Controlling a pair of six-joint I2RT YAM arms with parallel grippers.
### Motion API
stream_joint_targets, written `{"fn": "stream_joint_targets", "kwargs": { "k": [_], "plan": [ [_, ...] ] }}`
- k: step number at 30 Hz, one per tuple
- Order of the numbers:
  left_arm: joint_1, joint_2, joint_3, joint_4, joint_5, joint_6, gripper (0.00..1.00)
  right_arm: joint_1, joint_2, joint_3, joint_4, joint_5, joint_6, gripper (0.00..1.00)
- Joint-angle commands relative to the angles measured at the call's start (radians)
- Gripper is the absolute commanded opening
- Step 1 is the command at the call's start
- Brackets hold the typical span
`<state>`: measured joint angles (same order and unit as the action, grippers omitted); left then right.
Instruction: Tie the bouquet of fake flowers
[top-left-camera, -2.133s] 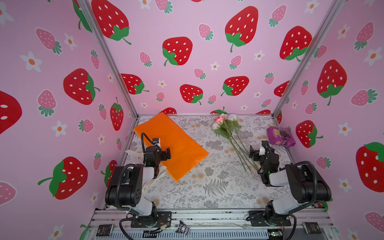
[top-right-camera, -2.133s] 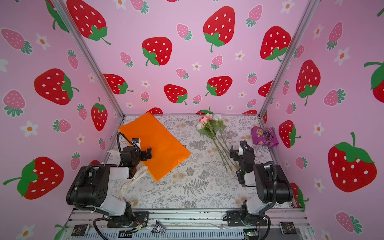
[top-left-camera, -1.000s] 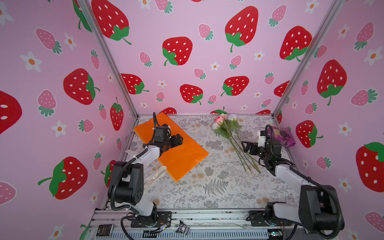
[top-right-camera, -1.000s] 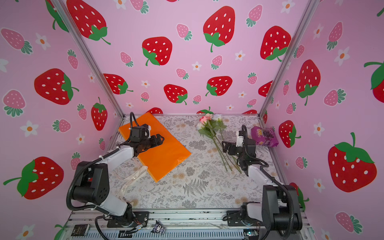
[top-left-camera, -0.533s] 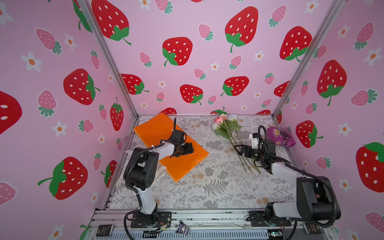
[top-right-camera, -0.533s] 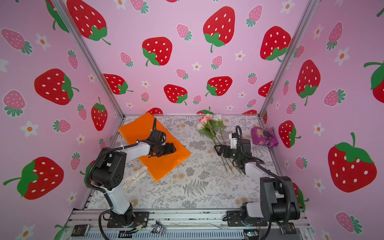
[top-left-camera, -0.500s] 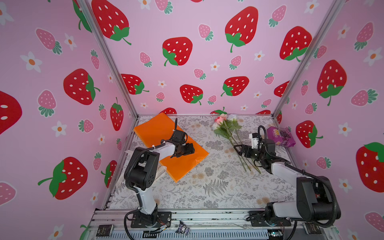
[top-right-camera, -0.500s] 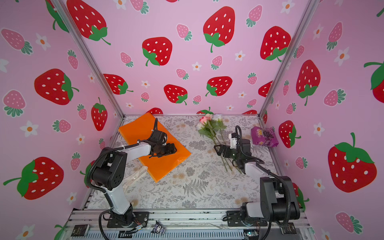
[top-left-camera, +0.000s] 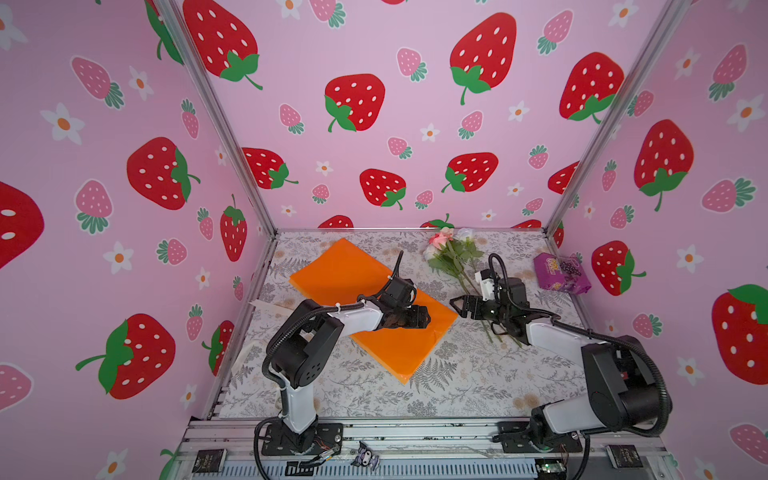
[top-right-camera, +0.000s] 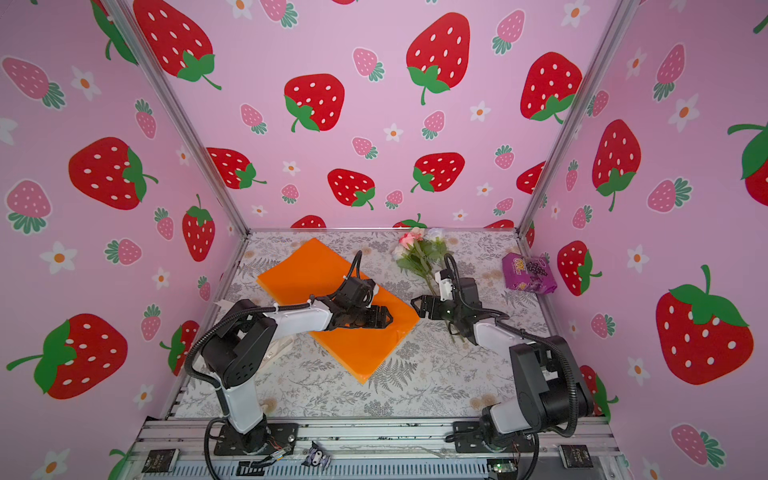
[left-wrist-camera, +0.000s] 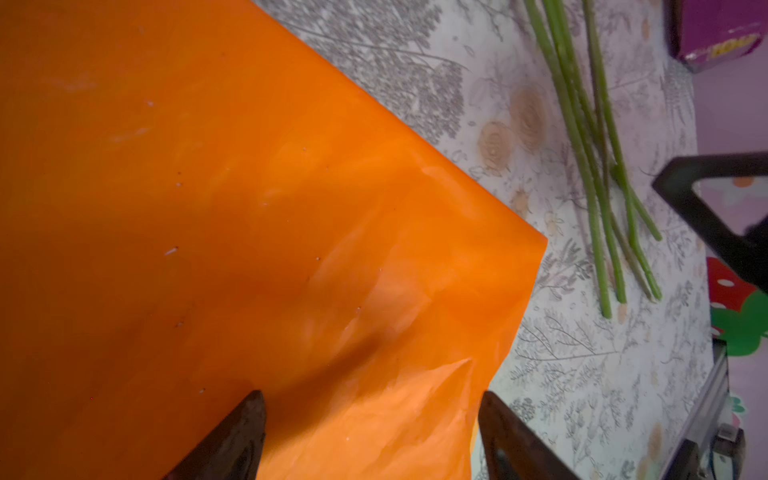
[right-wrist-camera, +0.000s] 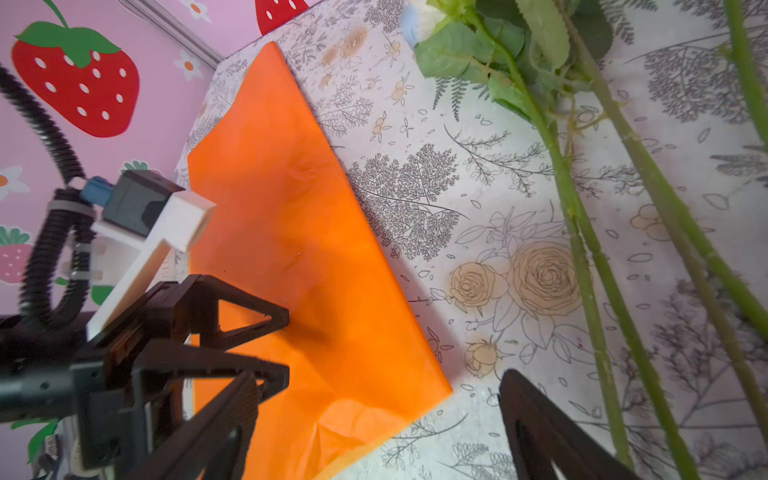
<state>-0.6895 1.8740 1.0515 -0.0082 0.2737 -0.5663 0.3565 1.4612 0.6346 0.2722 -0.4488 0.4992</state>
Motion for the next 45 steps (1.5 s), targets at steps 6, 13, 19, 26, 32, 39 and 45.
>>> {"fn": "stream_joint_targets", "kwargs": {
  "k": [6,13,19,26,32,39,45],
  "plan": [
    [-0.163,-0.042,-0.046,-0.102,-0.058,-0.039,0.81,0.004,-0.027,-0.016,-0.031,0.083,-0.017,0.73],
    [-0.159,-0.340,-0.180,-0.093,-0.266,-0.061,0.87,0.045,0.037,0.032,-0.065,-0.018,-0.095,0.65],
    [-0.080,-0.519,-0.288,-0.187,-0.304,-0.151,0.90,0.128,0.138,0.108,-0.115,-0.004,-0.142,0.60],
    [0.102,-0.690,-0.439,-0.249,-0.250,-0.258,0.91,0.193,0.188,0.136,-0.116,-0.002,-0.143,0.55],
    [0.210,-0.779,-0.559,-0.210,-0.156,-0.334,0.92,0.216,0.224,0.139,-0.110,0.008,-0.142,0.55],
    [0.247,-0.757,-0.589,-0.193,-0.155,-0.354,0.92,0.219,0.248,0.136,-0.091,0.006,-0.129,0.55],
    [0.260,-0.698,-0.595,-0.118,-0.097,-0.356,0.90,0.220,0.260,0.135,-0.093,0.013,-0.123,0.56]
  ]
}}
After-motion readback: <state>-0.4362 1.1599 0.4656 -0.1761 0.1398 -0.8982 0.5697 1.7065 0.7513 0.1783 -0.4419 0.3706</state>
